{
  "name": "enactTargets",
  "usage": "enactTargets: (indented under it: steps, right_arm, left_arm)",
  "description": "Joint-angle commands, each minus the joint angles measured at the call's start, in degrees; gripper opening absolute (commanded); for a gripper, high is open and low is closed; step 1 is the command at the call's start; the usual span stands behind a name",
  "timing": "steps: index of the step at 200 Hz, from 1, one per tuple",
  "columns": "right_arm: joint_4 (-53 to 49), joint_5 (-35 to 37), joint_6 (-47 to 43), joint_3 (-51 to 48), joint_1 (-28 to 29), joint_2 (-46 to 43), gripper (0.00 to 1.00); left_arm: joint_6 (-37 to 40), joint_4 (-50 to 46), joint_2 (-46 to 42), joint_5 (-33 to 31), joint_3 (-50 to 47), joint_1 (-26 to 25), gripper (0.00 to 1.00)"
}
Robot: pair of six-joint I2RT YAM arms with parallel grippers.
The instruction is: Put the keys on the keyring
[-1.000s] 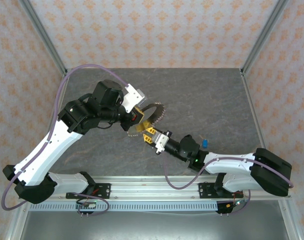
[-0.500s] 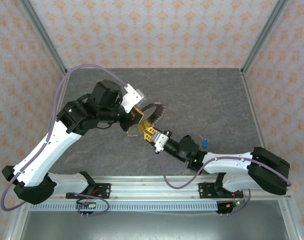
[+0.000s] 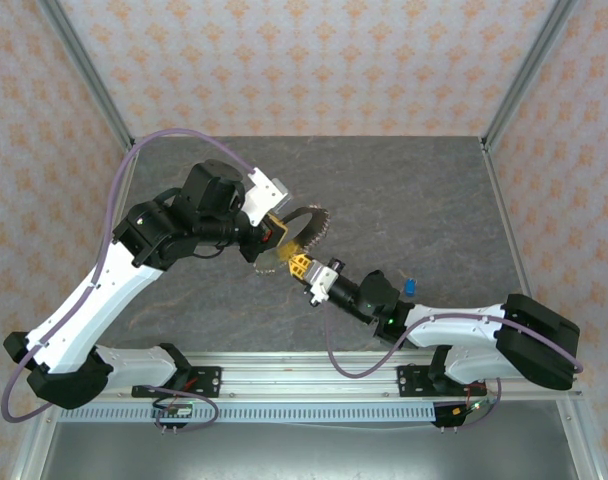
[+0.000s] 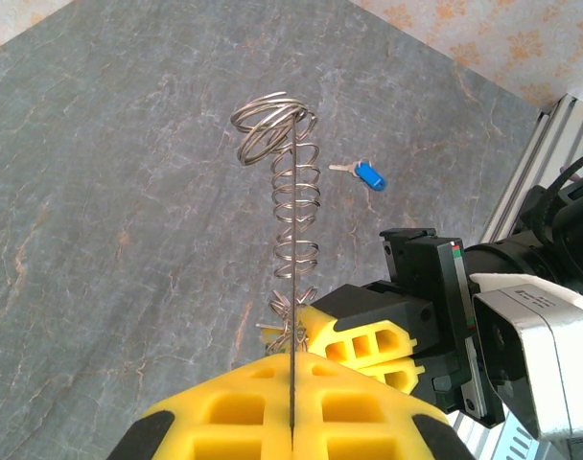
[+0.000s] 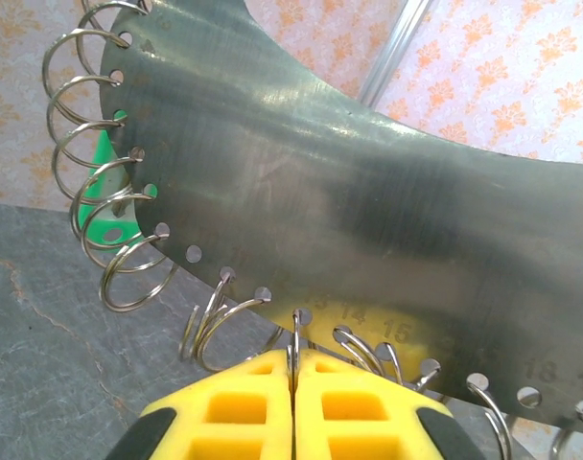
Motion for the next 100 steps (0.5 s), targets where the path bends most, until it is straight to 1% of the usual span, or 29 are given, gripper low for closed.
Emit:
enactTargets:
  steps: [1, 17, 47, 76, 100]
  right_arm:
    - [1.7, 0.6, 0.4, 0.7, 0.4, 0.1, 0.03]
    - [1.4, 0.9, 0.8, 0.7, 0.4, 0.1, 0.0]
    - [2.8, 1.4, 2.9, 0.1, 0.4, -1.0, 0.0]
    - [2.9, 1.0, 5.2, 0.0, 0.4, -2.3, 0.0]
    - [4.2, 1.4, 7.0, -0.4, 0.4, -2.7, 0.0]
  left_arm:
    - [-1.1, 0.9, -1.8, 0.3, 1.2, 0.4, 0.0]
    - [-1.6, 1.5, -1.9, -0.4, 0.8, 0.4, 0.0]
    - [-4.3, 3.9, -2.5, -4.4, -1.2, 0.4, 0.0]
    - [-7.2, 6.5, -2.7, -5.3, -4.0, 0.4, 0.0]
    - [-10.7, 8.7, -3.3, -7.2, -6.5, 0.4, 0.0]
